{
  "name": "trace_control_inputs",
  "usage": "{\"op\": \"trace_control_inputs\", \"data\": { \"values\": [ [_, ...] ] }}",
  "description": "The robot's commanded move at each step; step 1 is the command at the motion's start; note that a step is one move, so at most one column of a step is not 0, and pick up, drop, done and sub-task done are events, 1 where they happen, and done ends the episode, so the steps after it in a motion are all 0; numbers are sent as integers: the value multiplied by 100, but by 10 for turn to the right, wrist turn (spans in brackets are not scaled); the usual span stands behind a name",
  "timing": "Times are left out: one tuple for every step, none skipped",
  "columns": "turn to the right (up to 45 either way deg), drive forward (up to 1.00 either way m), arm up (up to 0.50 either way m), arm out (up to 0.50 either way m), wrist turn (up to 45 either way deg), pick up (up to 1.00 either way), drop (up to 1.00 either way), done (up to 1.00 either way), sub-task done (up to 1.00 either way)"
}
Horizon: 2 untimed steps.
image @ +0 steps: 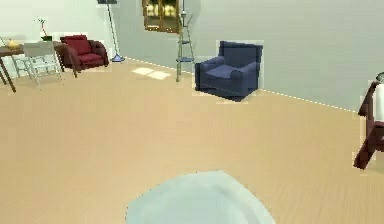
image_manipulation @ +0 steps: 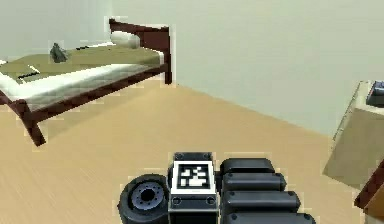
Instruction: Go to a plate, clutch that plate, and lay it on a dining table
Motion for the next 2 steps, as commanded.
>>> {"op": "trace_control_inputs", "data": {
  "values": [
    [-450,0,0,0,0,0,0,0,0],
    [-30,0,0,0,0,0,0,0,0]
  ]
}}
